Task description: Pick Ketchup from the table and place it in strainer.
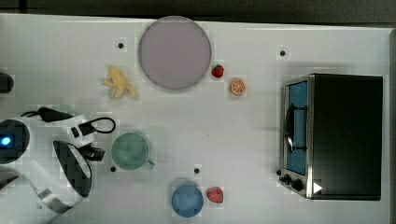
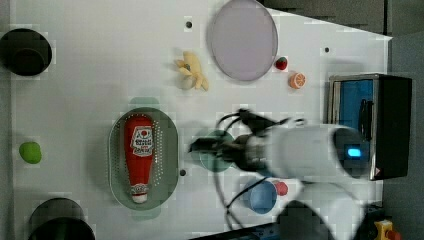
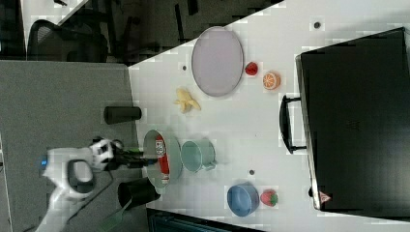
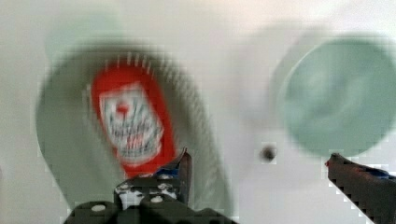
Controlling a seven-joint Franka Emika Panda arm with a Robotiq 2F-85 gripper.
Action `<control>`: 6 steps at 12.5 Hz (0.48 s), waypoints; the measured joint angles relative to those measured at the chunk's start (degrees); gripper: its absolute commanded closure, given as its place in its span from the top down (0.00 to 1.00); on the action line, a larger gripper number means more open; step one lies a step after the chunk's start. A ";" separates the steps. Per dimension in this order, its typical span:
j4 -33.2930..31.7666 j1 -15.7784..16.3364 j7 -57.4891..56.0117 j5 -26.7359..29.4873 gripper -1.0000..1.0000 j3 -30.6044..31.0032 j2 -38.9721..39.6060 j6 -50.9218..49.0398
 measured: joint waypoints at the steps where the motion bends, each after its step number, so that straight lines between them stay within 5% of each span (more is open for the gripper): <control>1: 1.01 -1.90 0.18 -0.04 1.00 -0.34 -4.43 -2.38; 6: 6.49 -7.78 0.55 0.83 1.00 -11.67 -20.58 -13.57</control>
